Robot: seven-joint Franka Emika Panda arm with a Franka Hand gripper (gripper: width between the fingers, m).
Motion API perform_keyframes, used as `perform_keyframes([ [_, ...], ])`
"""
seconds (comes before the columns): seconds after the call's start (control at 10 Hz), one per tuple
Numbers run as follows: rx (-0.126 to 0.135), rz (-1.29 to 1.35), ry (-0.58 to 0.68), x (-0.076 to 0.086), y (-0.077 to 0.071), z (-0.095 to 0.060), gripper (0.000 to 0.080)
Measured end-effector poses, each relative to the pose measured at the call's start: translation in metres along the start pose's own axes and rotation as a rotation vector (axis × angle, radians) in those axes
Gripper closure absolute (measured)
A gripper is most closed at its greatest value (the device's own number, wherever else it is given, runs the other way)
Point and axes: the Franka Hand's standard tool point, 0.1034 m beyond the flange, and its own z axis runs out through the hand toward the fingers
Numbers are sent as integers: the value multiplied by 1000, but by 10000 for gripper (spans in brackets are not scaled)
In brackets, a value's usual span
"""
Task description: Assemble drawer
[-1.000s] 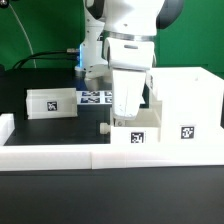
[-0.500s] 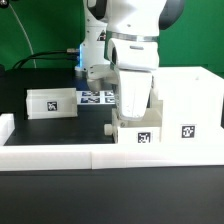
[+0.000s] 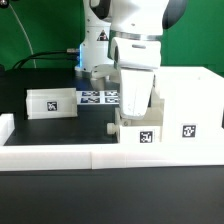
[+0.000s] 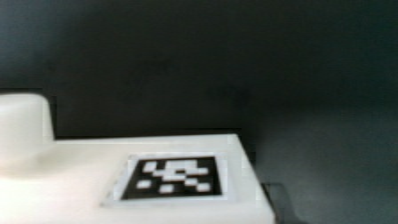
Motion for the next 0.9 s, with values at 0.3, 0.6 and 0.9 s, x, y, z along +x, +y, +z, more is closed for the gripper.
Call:
perform_keyframes([
  [0.3,-4,46,2,-1,-1,1,757],
  [0.6,3,79,1,-2,-5,3,757],
  [0.9,-2,84,6,-2,-6,4,757],
])
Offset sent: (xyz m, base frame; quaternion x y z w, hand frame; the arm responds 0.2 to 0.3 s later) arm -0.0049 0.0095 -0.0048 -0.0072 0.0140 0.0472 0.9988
